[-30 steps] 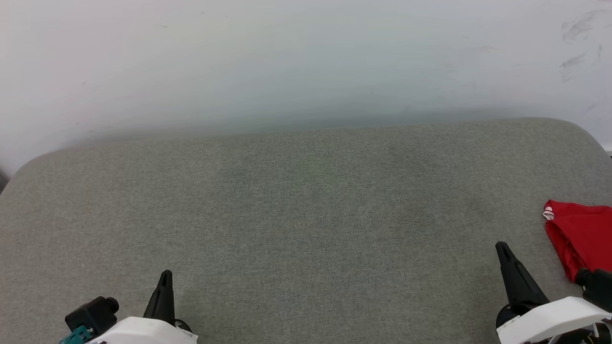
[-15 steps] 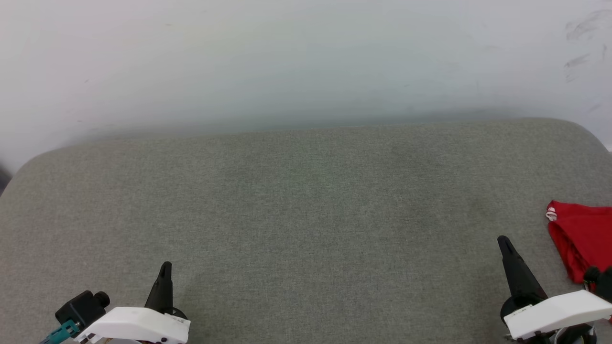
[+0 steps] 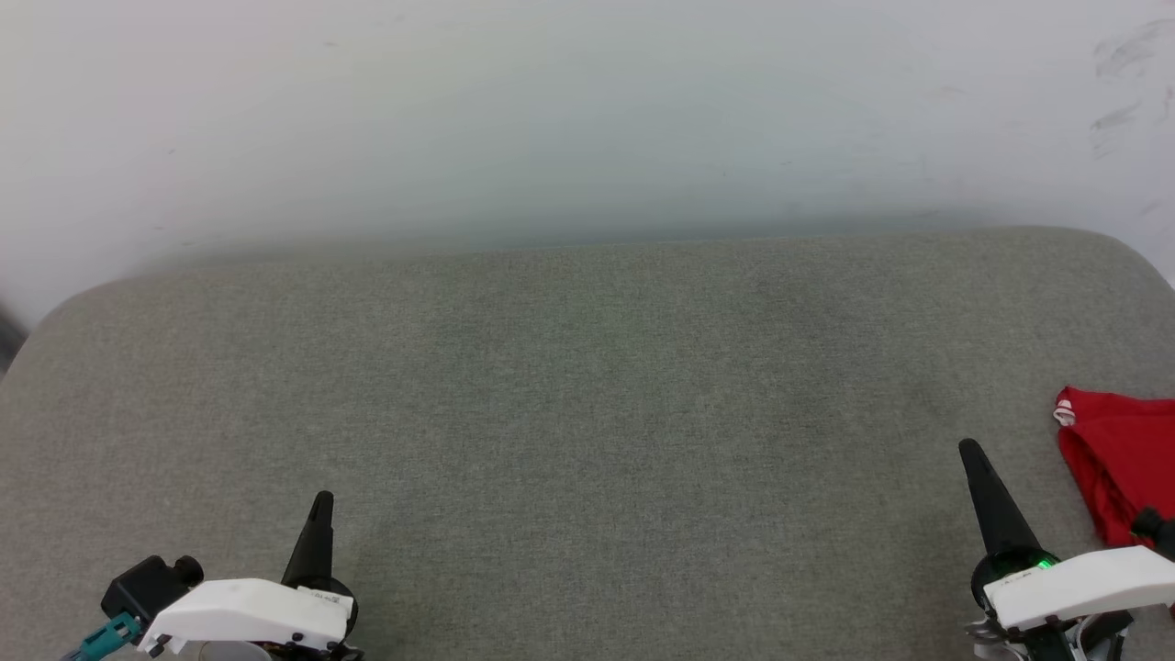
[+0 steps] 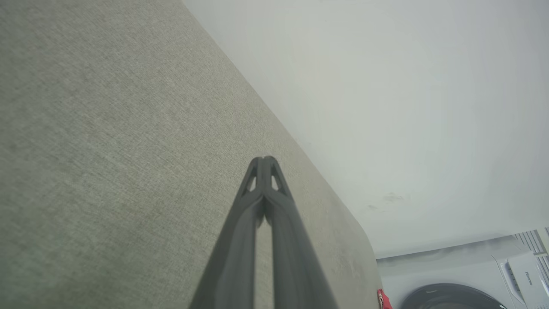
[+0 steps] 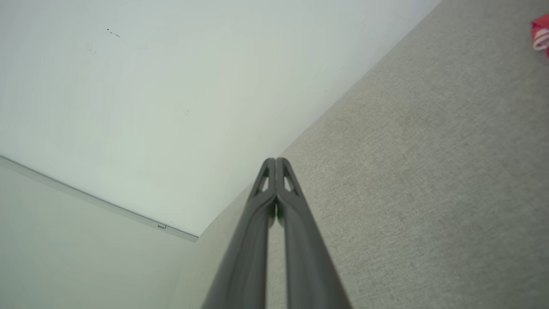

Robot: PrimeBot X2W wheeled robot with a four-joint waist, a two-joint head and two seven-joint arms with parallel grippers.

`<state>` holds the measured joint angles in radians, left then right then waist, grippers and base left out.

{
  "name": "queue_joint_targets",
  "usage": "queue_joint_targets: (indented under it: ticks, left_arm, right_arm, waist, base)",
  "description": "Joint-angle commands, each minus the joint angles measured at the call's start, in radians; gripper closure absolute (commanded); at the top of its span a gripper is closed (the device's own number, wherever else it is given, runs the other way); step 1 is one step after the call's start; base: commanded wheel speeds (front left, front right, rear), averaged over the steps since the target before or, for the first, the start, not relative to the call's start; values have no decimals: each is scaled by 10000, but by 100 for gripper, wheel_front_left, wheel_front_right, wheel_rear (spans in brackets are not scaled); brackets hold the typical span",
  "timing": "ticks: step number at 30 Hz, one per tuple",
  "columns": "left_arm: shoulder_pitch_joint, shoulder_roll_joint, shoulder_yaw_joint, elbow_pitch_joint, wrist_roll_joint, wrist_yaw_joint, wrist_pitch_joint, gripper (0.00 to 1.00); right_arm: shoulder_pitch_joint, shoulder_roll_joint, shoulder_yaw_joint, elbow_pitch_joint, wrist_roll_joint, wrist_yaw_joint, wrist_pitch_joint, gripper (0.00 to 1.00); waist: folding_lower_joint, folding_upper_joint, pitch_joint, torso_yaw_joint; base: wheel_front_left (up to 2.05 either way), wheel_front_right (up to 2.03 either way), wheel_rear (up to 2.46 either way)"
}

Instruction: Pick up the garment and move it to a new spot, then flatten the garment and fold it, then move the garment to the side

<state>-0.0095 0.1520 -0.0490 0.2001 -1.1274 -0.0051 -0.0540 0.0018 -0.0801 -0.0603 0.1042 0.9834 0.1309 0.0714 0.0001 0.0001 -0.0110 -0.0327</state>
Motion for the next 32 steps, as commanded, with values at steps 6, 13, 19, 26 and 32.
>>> queue_joint_targets:
  ticks: [6,13,19,26,32]
  left_arm:
    - [-344,-87,257,-9,-657,-187,211,100]
    - [-455,-203,447,49,-1238,-340,407,100]
    - [-520,-295,582,100,-1709,-463,560,100]
    - [-618,-414,754,158,-2224,-590,736,100]
    - [-692,-491,851,196,-2581,-688,863,100]
  right_arm:
    - [-342,42,-82,113,859,-1,57,100]
    - [-439,69,-130,293,1608,-1,88,100]
    - [-544,91,-173,433,2216,-1,127,100]
    - [-642,114,-219,591,2885,-1,163,100]
    - [-703,131,-253,704,3343,-1,189,100]
  waist:
    - [0,-1,12,29]
    - [0,-1,26,60]
    - [0,-1,38,88]
    - [0,-1,52,120]
    - [0,-1,62,142]
  base:
    - [0,0,0]
    - [0,0,0]
    - [0,0,0]
    - [0,0,0]
    - [0,0,0]
